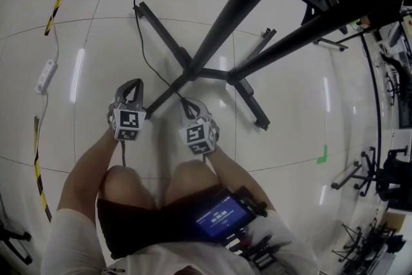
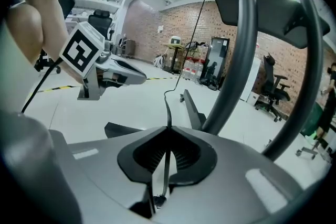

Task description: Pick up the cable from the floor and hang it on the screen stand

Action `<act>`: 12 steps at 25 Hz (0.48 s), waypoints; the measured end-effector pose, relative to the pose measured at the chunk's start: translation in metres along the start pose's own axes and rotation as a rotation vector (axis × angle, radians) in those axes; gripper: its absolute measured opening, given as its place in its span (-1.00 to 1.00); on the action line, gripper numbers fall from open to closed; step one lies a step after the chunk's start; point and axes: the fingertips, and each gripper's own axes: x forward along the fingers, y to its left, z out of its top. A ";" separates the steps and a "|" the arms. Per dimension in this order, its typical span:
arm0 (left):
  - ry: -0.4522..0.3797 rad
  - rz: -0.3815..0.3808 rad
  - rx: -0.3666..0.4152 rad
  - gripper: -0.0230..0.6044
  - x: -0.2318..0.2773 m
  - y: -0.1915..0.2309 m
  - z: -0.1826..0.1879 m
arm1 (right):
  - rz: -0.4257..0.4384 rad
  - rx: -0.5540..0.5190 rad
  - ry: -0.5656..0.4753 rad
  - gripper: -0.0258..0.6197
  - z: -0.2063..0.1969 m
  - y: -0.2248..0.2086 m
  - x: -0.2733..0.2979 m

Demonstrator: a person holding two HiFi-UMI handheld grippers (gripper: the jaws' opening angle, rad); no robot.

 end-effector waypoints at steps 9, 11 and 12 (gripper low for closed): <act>-0.029 -0.009 0.076 -0.92 -0.005 -0.003 0.037 | -0.023 -0.025 -0.026 -0.81 0.031 -0.020 -0.028; -0.024 -0.006 0.079 -0.92 -0.016 0.003 0.055 | -0.018 -0.018 -0.017 -0.81 0.047 -0.023 -0.043; -0.019 -0.004 0.075 -0.92 -0.022 0.006 0.064 | -0.014 -0.013 -0.013 -0.81 0.056 -0.024 -0.051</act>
